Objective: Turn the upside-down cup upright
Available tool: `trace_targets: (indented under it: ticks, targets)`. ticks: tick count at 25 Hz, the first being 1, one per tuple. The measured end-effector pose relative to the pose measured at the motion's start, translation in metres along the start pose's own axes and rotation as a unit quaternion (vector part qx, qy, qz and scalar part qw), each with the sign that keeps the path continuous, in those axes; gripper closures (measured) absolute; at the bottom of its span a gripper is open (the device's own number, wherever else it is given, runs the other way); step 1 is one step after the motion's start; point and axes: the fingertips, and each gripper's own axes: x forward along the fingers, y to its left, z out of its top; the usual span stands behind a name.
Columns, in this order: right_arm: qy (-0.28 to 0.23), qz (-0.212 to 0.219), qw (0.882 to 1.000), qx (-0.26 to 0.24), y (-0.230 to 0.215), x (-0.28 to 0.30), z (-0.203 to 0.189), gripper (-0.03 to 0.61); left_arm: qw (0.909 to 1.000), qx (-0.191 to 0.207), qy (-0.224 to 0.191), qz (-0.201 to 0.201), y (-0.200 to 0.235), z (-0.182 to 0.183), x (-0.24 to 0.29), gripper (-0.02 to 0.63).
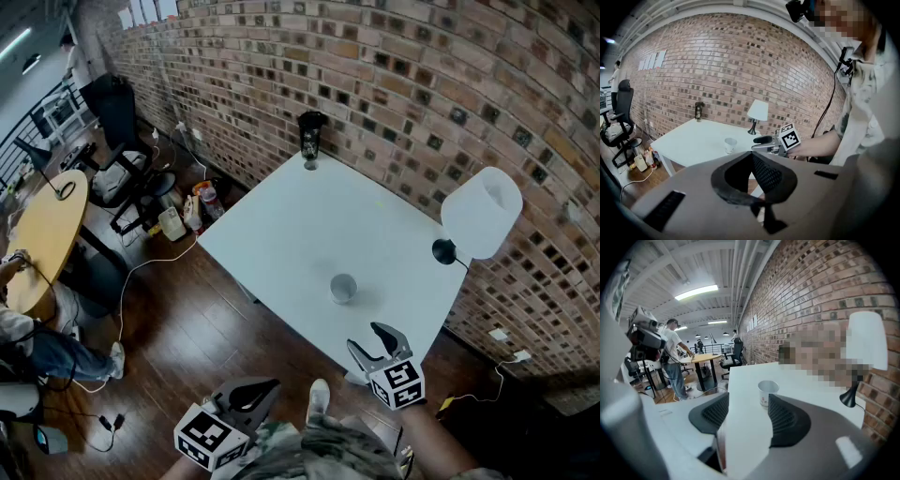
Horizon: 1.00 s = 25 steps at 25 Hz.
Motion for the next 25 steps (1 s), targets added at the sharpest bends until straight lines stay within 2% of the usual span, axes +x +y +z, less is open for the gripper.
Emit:
trace_targets:
  ticks: [5,11,17,20,22,25]
  targets:
    - [0.014,-0.001,1.0,-0.007,-0.051,0.078,-0.003,0.27,0.9995,0.011,0.022,-0.018,0.03,0.026,0.057,0.609]
    - [0.03,-0.019,0.999,-0.011,-0.075,0.136,-0.014,0.252,0.9977,0.023,0.04,-0.05,0.064,0.048,0.076,0.607]
    - [0.047,-0.045,0.998,-0.009,-0.086,0.155,-0.029,0.248,0.9962,0.031,0.05,-0.065,0.102,0.063,0.079,0.607]
    - [0.048,-0.051,0.998,-0.009,-0.088,0.157,-0.028,0.263,0.9957,0.024,0.053,-0.073,0.12,0.063,0.078,0.607]
    - [0.045,-0.055,0.997,-0.012,-0.089,0.157,-0.024,0.304,0.9951,0.022,0.056,-0.079,0.131,0.062,0.08,0.607]
    - [0.047,-0.063,0.997,-0.013,-0.094,0.159,-0.023,0.316,0.9941,0.024,0.056,-0.089,0.143,0.064,0.085,0.607]
